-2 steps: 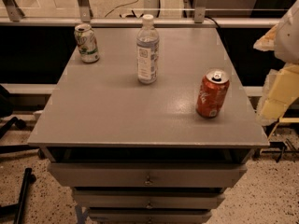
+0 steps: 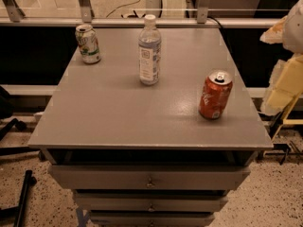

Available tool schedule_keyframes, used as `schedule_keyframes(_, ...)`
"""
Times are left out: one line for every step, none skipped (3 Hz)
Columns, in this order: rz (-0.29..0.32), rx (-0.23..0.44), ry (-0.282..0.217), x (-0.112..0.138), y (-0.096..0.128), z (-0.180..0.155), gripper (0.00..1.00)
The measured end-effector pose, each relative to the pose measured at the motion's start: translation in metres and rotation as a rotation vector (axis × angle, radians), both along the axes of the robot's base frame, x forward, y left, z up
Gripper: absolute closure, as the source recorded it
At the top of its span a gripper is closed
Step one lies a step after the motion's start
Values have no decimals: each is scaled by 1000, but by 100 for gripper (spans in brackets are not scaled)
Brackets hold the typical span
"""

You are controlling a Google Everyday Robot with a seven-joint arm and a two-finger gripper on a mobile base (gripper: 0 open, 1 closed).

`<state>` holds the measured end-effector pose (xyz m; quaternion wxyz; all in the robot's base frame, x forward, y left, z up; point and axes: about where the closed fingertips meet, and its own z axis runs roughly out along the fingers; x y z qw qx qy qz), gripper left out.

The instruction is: Knock blue plastic bottle over

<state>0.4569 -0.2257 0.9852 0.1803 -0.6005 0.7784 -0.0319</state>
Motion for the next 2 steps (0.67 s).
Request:
schedule_keyframes(18, 49, -33, 34, -8, 8, 0)
schedule_keyframes(44, 158, -91, 70, -3, 17, 0)
